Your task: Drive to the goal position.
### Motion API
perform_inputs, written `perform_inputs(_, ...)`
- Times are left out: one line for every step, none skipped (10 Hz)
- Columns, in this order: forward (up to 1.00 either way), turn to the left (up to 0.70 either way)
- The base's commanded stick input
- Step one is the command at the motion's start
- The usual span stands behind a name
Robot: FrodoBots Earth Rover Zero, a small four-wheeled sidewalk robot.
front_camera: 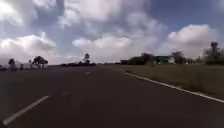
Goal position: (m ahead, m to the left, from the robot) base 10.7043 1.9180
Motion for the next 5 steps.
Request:
perform_inputs(1.0, 0.0)
perform_inputs(1.0, 0.0)
perform_inputs(1.0, 0.0)
perform_inputs(1.0, 0.0)
perform_inputs(1.0, 0.0)
